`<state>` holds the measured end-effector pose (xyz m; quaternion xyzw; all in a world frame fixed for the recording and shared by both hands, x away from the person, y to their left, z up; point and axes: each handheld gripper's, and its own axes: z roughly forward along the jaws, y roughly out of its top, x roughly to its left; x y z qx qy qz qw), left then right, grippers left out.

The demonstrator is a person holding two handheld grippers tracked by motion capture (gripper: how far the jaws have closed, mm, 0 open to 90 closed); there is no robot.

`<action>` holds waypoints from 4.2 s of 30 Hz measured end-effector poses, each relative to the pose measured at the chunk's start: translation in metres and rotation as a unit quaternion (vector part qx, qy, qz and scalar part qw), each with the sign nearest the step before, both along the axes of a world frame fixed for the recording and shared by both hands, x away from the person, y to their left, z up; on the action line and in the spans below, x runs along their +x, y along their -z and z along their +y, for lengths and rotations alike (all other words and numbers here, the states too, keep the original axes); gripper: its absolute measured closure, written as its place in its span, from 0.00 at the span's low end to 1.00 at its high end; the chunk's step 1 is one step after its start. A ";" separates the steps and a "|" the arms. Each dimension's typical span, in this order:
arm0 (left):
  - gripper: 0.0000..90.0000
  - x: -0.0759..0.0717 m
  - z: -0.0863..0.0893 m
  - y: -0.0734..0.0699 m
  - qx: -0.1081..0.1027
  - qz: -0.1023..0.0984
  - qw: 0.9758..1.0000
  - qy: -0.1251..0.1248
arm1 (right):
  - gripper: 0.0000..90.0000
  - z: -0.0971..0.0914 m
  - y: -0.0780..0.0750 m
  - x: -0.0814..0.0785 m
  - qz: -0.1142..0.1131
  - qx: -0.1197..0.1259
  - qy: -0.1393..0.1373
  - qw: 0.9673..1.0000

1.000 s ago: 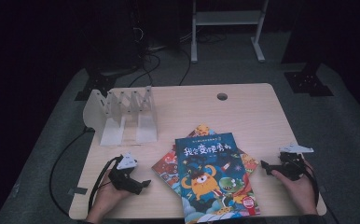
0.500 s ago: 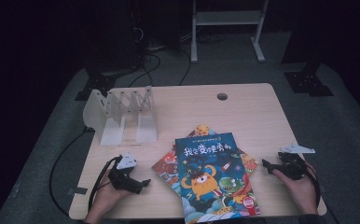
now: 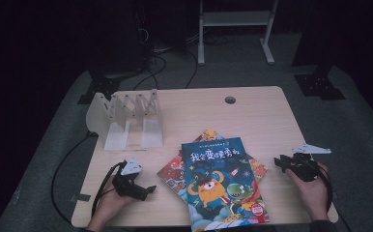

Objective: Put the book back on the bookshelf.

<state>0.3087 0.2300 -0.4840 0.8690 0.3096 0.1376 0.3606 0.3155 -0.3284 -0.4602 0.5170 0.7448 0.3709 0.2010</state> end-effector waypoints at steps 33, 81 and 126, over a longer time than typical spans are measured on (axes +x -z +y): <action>0.00 0.000 0.000 0.000 0.000 0.000 1.000 0.000 | 0.99 0.055 -0.022 0.040 0.005 0.042 -0.082 0.996; 0.00 0.000 0.000 0.000 0.003 0.000 1.000 0.002 | 1.00 0.121 -0.010 0.083 0.035 0.032 -0.148 0.988; 0.00 -0.001 0.000 0.000 0.000 0.000 1.000 -0.003 | 0.64 0.075 -0.031 0.036 0.005 0.039 -0.136 0.990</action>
